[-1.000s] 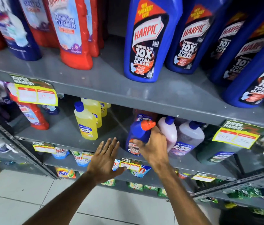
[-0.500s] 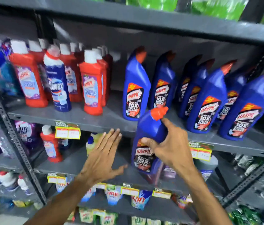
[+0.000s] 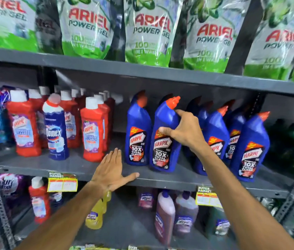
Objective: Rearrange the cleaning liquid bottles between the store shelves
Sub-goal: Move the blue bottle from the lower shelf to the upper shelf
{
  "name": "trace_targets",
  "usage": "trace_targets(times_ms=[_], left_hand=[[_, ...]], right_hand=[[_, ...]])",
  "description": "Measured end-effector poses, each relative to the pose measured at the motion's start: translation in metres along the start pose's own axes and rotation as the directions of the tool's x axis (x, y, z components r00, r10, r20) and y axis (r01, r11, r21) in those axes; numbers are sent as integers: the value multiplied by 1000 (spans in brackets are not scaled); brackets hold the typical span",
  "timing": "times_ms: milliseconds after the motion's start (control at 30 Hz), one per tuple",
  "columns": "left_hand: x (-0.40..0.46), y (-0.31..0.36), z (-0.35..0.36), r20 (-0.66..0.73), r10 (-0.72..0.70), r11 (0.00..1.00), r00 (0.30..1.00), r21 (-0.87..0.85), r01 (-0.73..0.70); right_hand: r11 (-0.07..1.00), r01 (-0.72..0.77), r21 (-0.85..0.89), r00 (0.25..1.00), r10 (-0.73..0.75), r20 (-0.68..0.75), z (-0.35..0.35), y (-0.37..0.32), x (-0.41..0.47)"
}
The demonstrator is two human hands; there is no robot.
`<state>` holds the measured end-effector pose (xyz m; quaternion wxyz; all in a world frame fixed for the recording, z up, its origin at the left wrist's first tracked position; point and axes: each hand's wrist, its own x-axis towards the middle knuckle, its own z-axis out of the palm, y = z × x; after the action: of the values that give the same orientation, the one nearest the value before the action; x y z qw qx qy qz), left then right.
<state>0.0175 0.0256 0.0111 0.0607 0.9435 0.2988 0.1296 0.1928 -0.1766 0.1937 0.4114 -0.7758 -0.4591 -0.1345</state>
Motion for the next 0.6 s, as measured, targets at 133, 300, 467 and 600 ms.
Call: trace_targets(times_ms=[133,300,467,600], left_hand=[[3,-4,3,93,0,1000,996,-17,2],[4,-4,3,110,32,997,993,64,-39],[4,-4,8,77,27,994,997,99,-34],[5,-7,11,84,21,994,996,109,-30]], right_hand=[[999,-32,4,999,32,33,12,19,22],[998,-64,26,997,63,48,25,42,34],[988,-57,141,997,49,61,33,60,37],[934,-124,336,992,106,70,50,83,16]])
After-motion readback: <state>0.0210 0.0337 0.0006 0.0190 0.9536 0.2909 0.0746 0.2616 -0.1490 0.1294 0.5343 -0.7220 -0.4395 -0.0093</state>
